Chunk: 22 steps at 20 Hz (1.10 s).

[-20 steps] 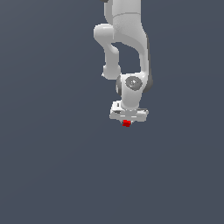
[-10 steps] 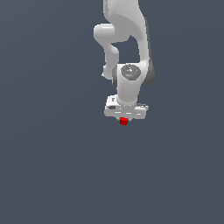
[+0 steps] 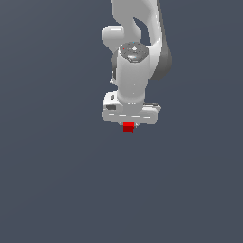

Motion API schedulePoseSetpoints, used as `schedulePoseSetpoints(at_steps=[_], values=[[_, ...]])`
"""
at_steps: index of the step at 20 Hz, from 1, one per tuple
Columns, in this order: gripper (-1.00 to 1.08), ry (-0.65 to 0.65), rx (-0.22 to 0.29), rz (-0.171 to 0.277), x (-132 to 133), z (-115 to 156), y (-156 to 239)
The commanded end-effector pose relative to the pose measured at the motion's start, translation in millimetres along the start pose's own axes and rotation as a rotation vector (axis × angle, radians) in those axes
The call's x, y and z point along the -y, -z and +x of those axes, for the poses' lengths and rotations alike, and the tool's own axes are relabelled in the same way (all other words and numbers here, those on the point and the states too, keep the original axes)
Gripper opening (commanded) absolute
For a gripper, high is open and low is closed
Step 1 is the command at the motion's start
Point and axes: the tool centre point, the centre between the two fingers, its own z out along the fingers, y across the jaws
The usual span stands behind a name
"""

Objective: Pick up the red cube and move it to a goal position.

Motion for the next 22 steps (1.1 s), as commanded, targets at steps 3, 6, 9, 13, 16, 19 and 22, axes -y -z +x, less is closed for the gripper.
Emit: schedulePoseSetpoints(at_steps=[3,6,9,13,16,19,22], values=[[-1.00,0.000,0.000,0.000,-12.6,20.6,41.3],[-1.00,0.000,0.000,0.000,-19.7,33.3,65.1],[-1.00,0.000,0.000,0.000,-26.1,44.8,86.2],[-1.00,0.000,0.000,0.000,-32.6,57.2,108.0],[-1.00,0.000,0.000,-0.001,-36.1,64.0,119.8],[-1.00,0.000,0.000,-0.001,-38.5,69.1,128.2],[-1.00,0.000,0.000,-0.001,-40.2,72.7,133.9]])
